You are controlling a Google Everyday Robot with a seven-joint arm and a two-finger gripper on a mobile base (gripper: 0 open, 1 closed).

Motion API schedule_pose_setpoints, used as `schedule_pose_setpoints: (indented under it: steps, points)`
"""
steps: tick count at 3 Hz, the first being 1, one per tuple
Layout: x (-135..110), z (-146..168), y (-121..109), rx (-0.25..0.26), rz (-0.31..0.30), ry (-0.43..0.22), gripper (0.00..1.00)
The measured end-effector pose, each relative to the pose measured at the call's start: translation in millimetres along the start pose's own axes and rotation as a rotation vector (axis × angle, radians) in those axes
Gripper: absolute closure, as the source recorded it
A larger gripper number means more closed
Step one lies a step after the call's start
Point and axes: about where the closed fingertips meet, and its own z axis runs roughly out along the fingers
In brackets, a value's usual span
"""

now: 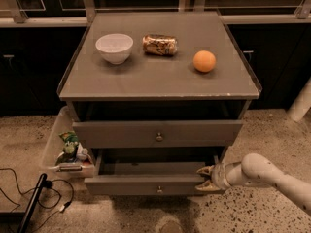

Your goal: Open middle drawer

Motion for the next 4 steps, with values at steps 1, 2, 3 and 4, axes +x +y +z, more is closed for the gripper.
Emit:
schedule_pose_setpoints:
  steps: [1,2,3,4]
  points:
    - [-7,-6,28,-0.045,-0.034,-0.028,0.38]
    - [-9,-23,64,-0.069,-0.063,-0.053,0.61]
    - [-4,-38,92,-0.079,-0.068,-0.073,0.84]
    - [-4,-41,102,-0.084,-0.070,-0.078,1.00]
